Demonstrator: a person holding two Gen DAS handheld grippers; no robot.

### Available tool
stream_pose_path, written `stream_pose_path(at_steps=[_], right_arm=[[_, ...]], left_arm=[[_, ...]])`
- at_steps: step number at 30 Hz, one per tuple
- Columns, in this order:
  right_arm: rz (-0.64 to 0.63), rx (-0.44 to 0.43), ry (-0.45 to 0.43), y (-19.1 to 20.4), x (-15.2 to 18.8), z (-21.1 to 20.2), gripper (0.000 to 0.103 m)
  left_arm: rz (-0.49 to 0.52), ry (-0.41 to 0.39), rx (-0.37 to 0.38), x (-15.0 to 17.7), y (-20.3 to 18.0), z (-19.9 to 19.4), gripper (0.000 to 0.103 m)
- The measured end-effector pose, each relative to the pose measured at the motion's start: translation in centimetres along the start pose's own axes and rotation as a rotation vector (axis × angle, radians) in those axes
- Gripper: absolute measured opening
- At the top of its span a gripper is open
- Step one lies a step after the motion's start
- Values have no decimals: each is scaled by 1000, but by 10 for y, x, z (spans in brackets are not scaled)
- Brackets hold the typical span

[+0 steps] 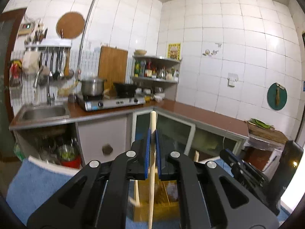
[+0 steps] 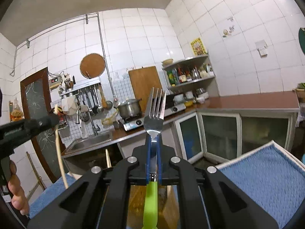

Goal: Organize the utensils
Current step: 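Lower the fork and chopstick into the holder and open both tools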

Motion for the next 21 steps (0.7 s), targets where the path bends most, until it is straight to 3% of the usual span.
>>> stream_pose_path(at_steps=[9, 21], right_arm=[[-38, -11, -93, 8, -5, 38, 6], [-146, 42, -95, 10, 35, 63, 6]], left_arm=[[-14, -107, -26, -15, 5, 49, 5], [-7, -37, -3, 27, 18, 100, 5]])
Point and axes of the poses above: each gripper's, at about its wrist camera, not at the fingertips, and z roughly the way its jaws point, y to its left, x to its underside, the point moved 2 cm from there along z, roughly the way its jaws point, and after that the axes turned 9 degrees about y, right-handed, at the moved point
